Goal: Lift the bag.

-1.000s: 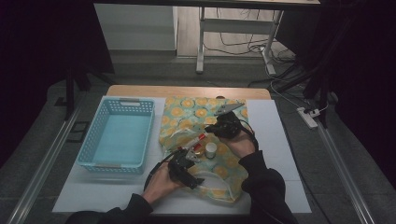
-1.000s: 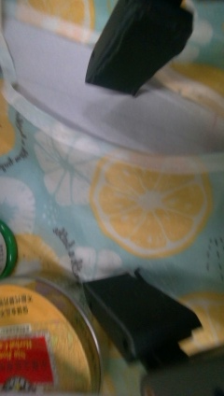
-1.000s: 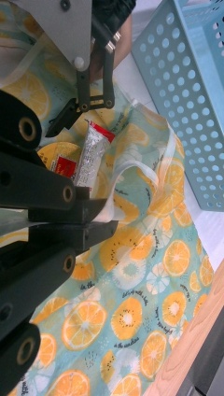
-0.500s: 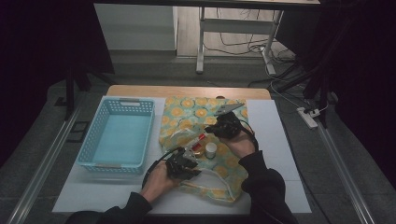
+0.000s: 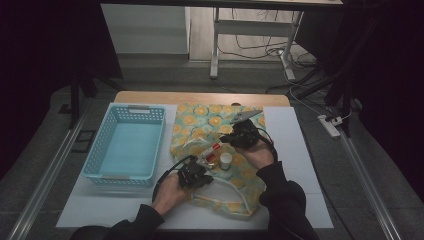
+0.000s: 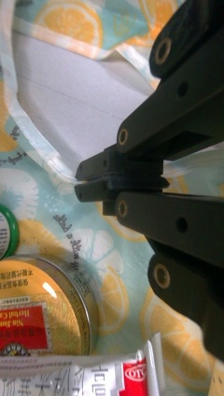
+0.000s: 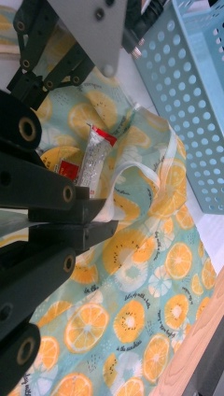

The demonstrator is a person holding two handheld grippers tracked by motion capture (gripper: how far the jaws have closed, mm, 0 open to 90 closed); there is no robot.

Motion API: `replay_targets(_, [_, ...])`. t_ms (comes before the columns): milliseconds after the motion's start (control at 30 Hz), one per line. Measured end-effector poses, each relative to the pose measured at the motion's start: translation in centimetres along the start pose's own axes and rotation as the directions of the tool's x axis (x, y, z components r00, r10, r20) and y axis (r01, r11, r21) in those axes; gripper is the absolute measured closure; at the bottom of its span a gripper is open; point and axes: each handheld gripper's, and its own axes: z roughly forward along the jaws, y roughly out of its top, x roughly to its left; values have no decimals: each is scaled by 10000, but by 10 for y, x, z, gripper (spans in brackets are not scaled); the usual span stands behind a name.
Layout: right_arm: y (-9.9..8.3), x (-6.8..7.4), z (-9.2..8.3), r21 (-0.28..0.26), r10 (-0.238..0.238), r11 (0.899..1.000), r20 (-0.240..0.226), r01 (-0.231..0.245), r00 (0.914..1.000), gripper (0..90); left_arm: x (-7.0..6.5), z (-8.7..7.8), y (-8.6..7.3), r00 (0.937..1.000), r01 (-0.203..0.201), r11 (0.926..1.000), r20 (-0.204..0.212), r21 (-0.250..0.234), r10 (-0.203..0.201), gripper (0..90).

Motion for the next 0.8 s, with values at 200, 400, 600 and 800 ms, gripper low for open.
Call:
replay_targets(200, [5,2,-3,34,-97,9999,-92,97,9999,899,2,-10,3,9998,112,9994,168,-320,-107,896])
replay_targets(400, [8,2,-6,47,-43,10000,-204,44,9998,899,5,-18,8,9989,275,9993,398,-261,-265,897])
replay_targets(600, [11,4,-8,136,-147,9998,-313,151,9994,899,9,-28,15,9967,511,9981,656,-332,-488,897])
replay_targets(800, [17,7,-11,192,-320,9993,-377,327,9988,899,14,-41,22,9938,681,9967,908,-438,-639,898])
